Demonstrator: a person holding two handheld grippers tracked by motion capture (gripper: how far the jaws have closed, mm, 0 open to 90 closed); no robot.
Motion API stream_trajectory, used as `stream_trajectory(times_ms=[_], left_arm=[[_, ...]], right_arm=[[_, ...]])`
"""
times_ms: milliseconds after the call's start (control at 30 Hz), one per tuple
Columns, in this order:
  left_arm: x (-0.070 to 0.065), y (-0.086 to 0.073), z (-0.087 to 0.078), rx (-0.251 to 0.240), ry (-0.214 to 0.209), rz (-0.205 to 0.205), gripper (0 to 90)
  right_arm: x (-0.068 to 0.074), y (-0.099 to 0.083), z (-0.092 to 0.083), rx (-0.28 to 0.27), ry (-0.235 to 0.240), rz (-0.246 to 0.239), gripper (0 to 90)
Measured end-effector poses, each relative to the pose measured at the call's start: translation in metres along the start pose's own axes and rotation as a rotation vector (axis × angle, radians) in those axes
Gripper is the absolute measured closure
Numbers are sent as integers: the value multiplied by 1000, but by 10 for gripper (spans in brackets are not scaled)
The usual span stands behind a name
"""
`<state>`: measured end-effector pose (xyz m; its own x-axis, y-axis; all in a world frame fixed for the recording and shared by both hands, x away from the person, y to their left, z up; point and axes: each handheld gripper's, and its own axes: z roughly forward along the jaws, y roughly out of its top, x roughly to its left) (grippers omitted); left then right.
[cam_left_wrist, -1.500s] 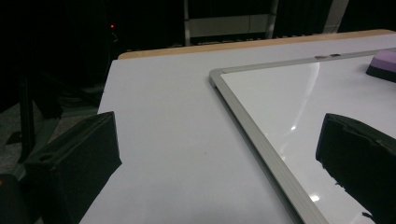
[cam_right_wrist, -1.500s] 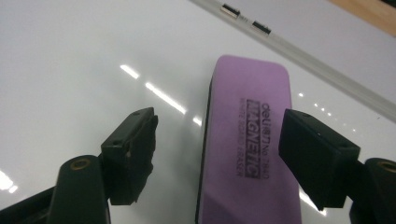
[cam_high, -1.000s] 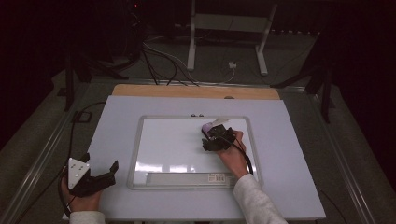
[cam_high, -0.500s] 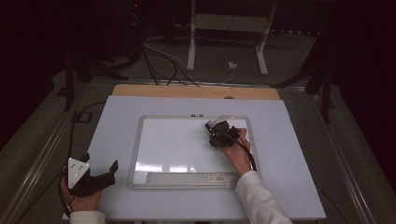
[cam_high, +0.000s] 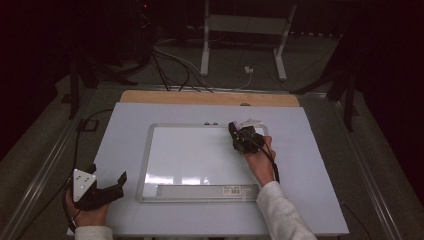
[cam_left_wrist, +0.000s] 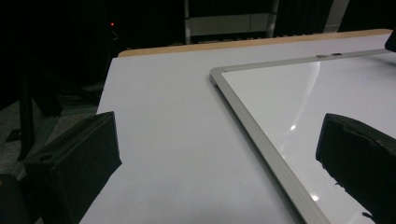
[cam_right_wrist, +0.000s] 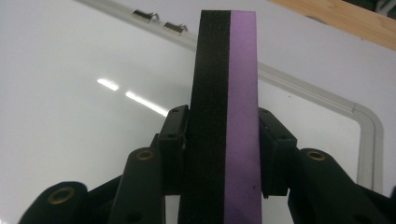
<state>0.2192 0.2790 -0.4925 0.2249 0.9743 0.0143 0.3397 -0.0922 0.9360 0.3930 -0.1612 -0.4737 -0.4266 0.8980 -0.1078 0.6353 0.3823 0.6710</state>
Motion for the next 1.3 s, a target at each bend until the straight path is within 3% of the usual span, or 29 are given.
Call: stream_trajectory(times_ms=[233,567,667,867,1100,1300], left_arm=[[0,0,1,5,0,1,5],[-1,0,1,8,1,3,5],[-1,0,1,9,1,2,5],[0,0,0,5,3,1,5],[0,0,0,4,3,2,5],[0,0,0,6,4,1,5]], right_arm=[[-14,-1,-3,-14,-7,73,608],[-22,-1,-7,-22,-19,100,600],[-24,0,-8,-19,-9,108,648],[-24,2,-7,0,-11,95,671],[-25,1,-1,36,12,84,614],[-25,0,0,43,4,86,653]])
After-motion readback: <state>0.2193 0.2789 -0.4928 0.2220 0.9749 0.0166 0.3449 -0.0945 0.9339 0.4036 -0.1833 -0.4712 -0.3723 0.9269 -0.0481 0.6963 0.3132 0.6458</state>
